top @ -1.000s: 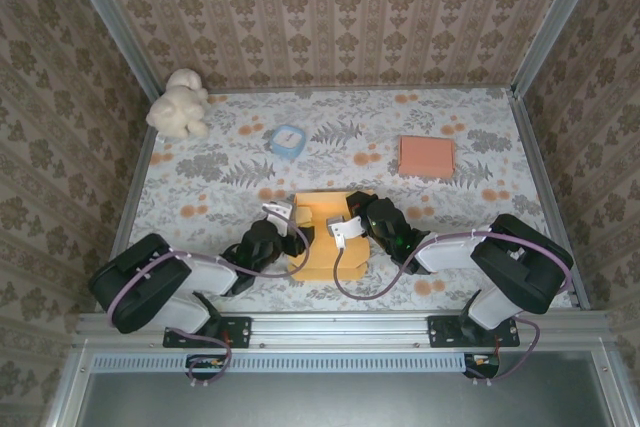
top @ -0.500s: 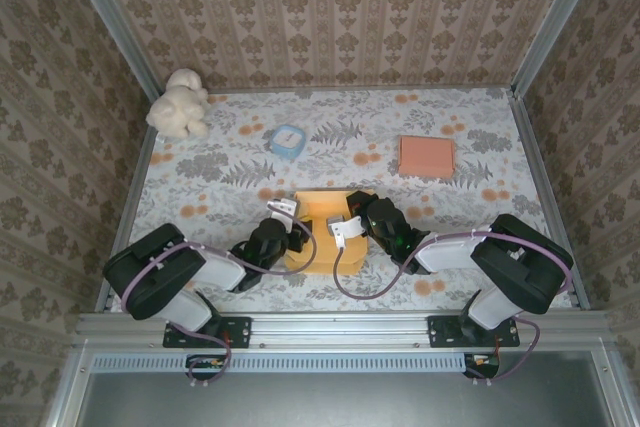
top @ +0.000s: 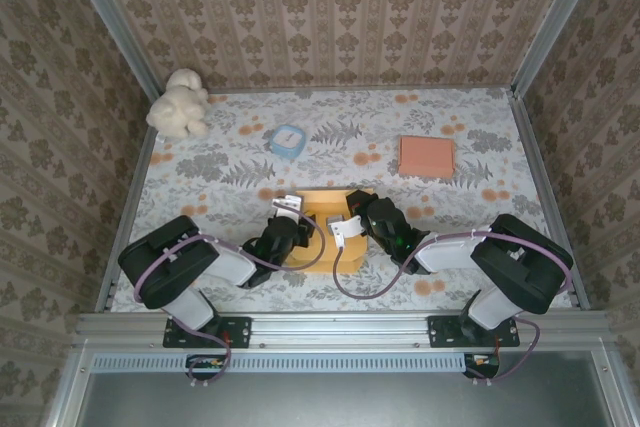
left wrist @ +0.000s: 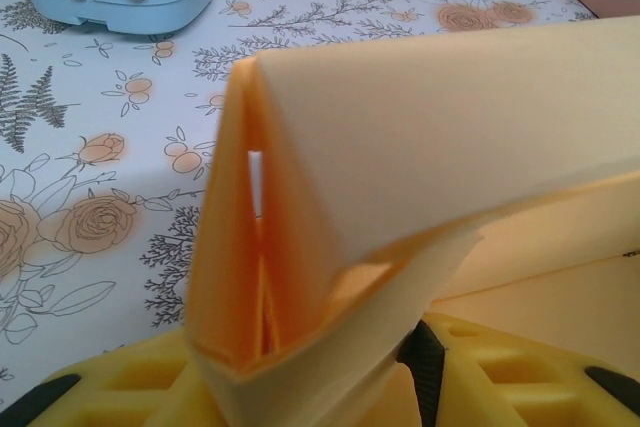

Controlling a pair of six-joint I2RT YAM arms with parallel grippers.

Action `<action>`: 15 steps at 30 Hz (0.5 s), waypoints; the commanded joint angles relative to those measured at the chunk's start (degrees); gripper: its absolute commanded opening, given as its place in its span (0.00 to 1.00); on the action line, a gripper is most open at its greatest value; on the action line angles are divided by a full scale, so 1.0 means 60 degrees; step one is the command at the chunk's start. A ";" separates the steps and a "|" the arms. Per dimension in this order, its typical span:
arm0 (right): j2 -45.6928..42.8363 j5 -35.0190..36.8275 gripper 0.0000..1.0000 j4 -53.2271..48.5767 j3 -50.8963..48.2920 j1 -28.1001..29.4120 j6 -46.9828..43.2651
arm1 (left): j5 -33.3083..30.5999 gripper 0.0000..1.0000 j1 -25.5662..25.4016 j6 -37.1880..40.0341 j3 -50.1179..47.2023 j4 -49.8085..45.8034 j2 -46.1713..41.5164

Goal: Fold the paper box

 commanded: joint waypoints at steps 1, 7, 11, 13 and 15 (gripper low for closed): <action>0.0350 -0.0041 0.00 -0.0927 -0.0018 0.0126 -0.0112 | -0.0721 0.50 -0.0392 -0.0279 0.0393 -0.0213 -0.0011; 0.0484 0.0012 0.00 -0.0813 -0.0003 0.0113 0.0013 | -0.0215 0.53 -0.0591 -0.0414 0.0616 -0.0715 -0.0505; 0.0523 0.0007 0.00 -0.0722 -0.0018 0.0117 0.0064 | -0.0494 0.52 -0.0251 -0.0649 0.0775 -0.1662 -0.0795; 0.0540 0.0016 0.00 -0.0680 -0.0032 0.0141 0.0085 | -0.0523 0.50 0.0059 -0.0889 0.0923 -0.2215 -0.0819; 0.0534 0.0019 0.00 -0.0654 -0.0031 0.0168 0.0114 | -0.0652 0.48 0.0182 -0.0981 0.0897 -0.2217 -0.0823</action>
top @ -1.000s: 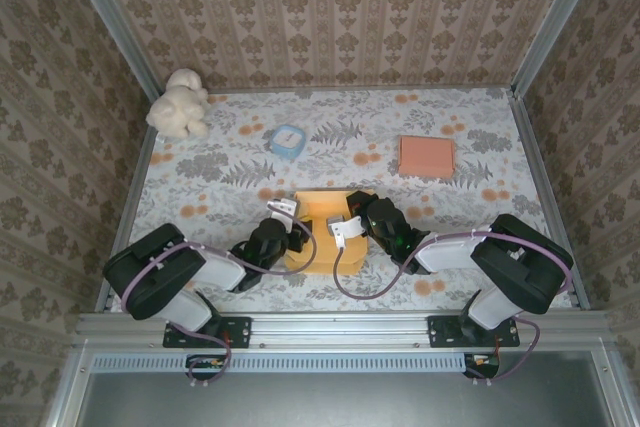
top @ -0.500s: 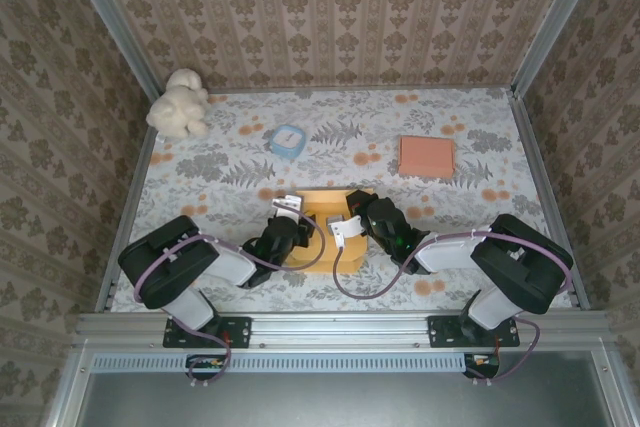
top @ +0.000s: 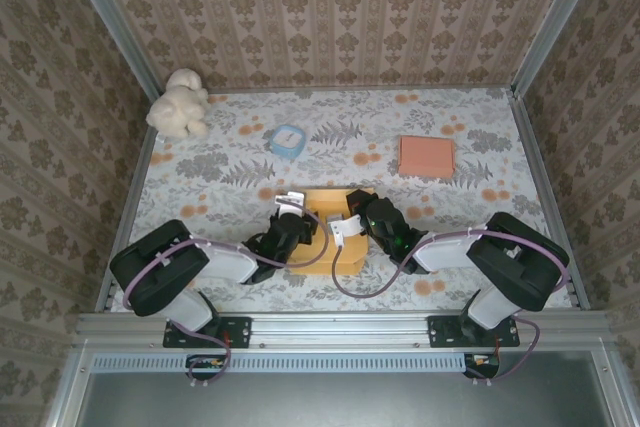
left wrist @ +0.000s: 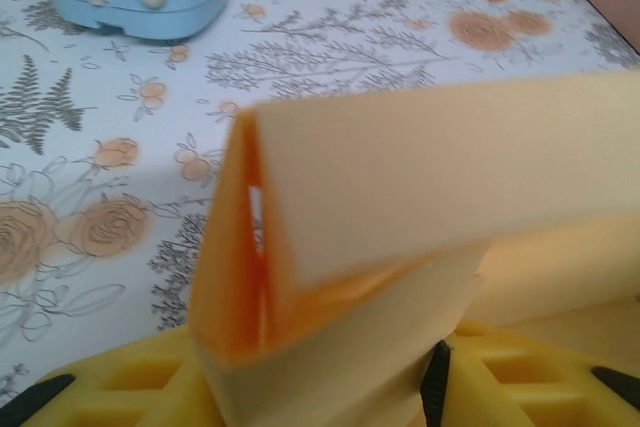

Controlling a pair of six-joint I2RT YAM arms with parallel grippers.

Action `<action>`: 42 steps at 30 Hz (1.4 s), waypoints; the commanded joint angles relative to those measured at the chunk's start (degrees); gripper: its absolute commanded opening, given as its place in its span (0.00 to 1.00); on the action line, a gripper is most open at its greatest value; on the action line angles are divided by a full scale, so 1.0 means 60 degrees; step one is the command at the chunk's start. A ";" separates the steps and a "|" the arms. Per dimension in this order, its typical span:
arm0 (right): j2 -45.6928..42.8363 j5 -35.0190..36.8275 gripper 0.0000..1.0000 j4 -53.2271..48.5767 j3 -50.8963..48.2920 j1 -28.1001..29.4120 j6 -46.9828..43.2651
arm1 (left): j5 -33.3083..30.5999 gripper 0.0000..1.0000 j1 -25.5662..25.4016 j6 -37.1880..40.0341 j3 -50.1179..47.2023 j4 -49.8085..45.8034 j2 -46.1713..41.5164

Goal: Fold the paper box

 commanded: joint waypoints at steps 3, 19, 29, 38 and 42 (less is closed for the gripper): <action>0.0350 -0.0169 0.00 -0.0847 -0.0047 0.0166 0.0086 | -0.0213 0.43 0.0175 -0.0429 0.0296 -0.0395 -0.0205; 0.0520 0.0231 0.00 -0.0660 0.0048 0.0162 0.0373 | -0.3688 0.32 0.0110 -0.1441 0.1362 -0.3073 0.0844; 0.0849 0.0710 0.00 -0.0829 0.0220 -0.0029 0.0744 | -0.3625 0.21 0.0466 -0.1495 0.1026 -0.3123 0.0861; 0.0939 0.0871 0.00 -0.0830 0.0261 -0.0089 0.0987 | -0.4181 0.19 0.0717 -0.1425 0.1076 -0.3820 0.0694; 0.0910 0.0979 0.00 -0.0910 0.0319 -0.0117 0.1053 | -0.4473 0.19 0.0890 -0.1501 0.1135 -0.4103 0.0775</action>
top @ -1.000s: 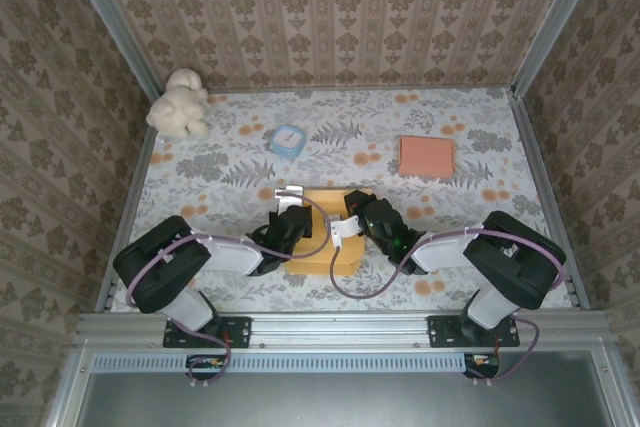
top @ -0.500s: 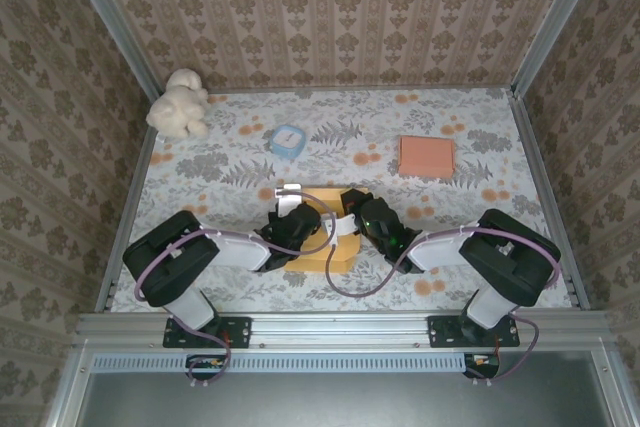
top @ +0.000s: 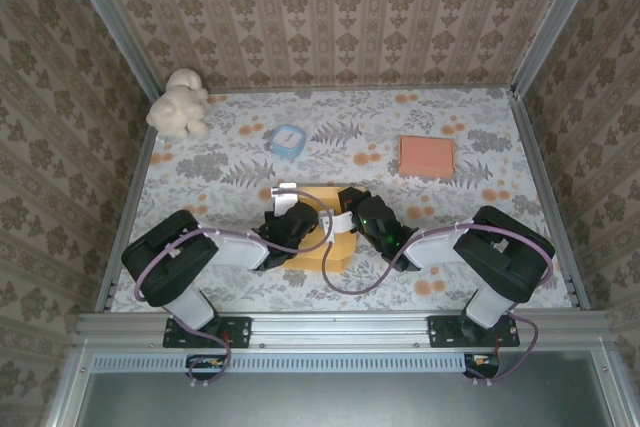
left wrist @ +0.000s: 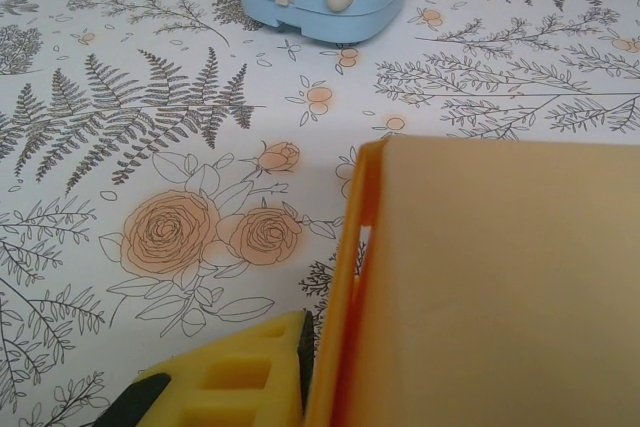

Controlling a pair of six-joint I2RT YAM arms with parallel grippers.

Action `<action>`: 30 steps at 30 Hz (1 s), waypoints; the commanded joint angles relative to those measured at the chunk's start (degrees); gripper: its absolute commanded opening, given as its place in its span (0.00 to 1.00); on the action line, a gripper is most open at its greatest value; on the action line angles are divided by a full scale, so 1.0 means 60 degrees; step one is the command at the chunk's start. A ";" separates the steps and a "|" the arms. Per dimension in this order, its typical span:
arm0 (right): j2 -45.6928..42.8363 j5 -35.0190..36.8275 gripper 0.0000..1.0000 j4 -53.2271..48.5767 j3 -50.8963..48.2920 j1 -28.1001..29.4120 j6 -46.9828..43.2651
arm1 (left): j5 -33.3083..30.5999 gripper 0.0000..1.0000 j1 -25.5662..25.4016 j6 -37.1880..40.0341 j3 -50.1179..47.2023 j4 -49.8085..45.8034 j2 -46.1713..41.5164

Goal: Fold the paper box

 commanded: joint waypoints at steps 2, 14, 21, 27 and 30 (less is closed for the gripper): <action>0.0190 0.0870 0.00 -0.1321 -0.0250 -0.0228 0.0258 | -0.1952 0.19 0.0837 -0.0160 -0.0281 -0.1610 0.0040; 0.0305 0.0745 0.00 -0.1336 -0.0115 -0.0192 0.0743 | 0.0075 0.29 0.0561 0.0777 -0.0731 0.0238 -0.0664; 0.0441 0.0761 0.00 -0.1331 -0.0076 -0.0157 0.1023 | 0.0825 0.36 0.0302 0.0776 -0.0861 0.0121 -0.1569; 0.0572 0.0791 0.00 -0.1299 -0.0062 -0.0133 0.1218 | 0.1429 0.44 0.0241 0.0802 -0.1168 -0.0112 -0.2456; 0.0572 0.0808 0.00 -0.1296 -0.0069 -0.0133 0.1317 | 0.1790 0.45 0.0256 0.0799 -0.1263 -0.0360 -0.2909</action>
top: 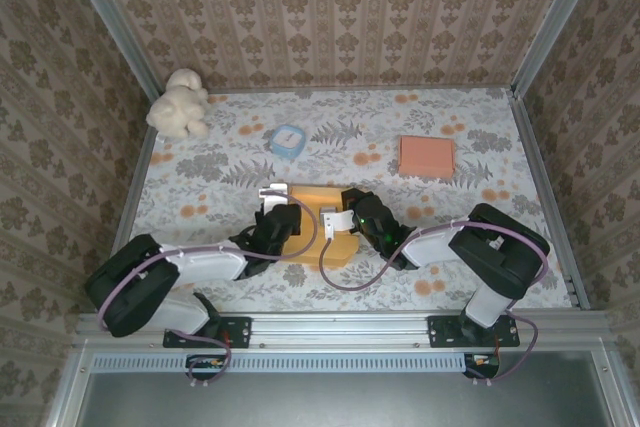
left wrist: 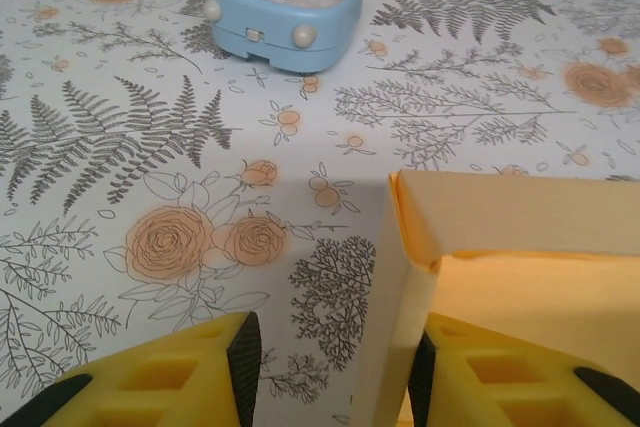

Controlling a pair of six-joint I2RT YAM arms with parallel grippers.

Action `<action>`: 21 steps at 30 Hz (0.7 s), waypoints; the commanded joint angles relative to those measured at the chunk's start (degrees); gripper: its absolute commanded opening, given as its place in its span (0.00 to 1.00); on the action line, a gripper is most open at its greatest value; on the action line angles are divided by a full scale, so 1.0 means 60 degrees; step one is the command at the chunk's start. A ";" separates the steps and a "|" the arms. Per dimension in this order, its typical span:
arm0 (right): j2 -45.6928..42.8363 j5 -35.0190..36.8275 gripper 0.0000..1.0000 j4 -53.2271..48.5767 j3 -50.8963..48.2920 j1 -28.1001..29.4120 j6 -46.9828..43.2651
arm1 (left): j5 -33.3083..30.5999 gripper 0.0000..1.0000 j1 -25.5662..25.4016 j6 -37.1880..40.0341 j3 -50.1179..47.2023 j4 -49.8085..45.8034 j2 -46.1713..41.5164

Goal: Fold the paper box

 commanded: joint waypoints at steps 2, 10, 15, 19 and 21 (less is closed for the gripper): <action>0.0289 0.0439 0.00 -0.0940 -0.0197 -0.0072 0.0207 | 0.0357 0.45 0.0026 0.0064 -0.0227 -0.0622 -0.0715; 0.0080 0.0492 0.00 -0.0813 -0.0364 0.0028 0.0121 | 0.1077 0.44 0.0230 0.0231 -0.0754 -0.0715 -0.1892; -0.0098 0.0593 0.00 -0.0655 -0.0461 0.0101 0.0052 | 0.1686 0.43 0.0518 0.0253 -0.1261 -0.0718 -0.3242; -0.0195 0.0652 0.00 -0.0706 -0.0446 0.0148 -0.0013 | 0.1976 0.43 0.0551 0.0543 -0.1632 -0.0360 -0.3898; -0.0218 0.0681 0.00 -0.0733 -0.0410 0.0186 -0.0034 | 0.2308 0.43 0.0553 0.0742 -0.1662 -0.0169 -0.3908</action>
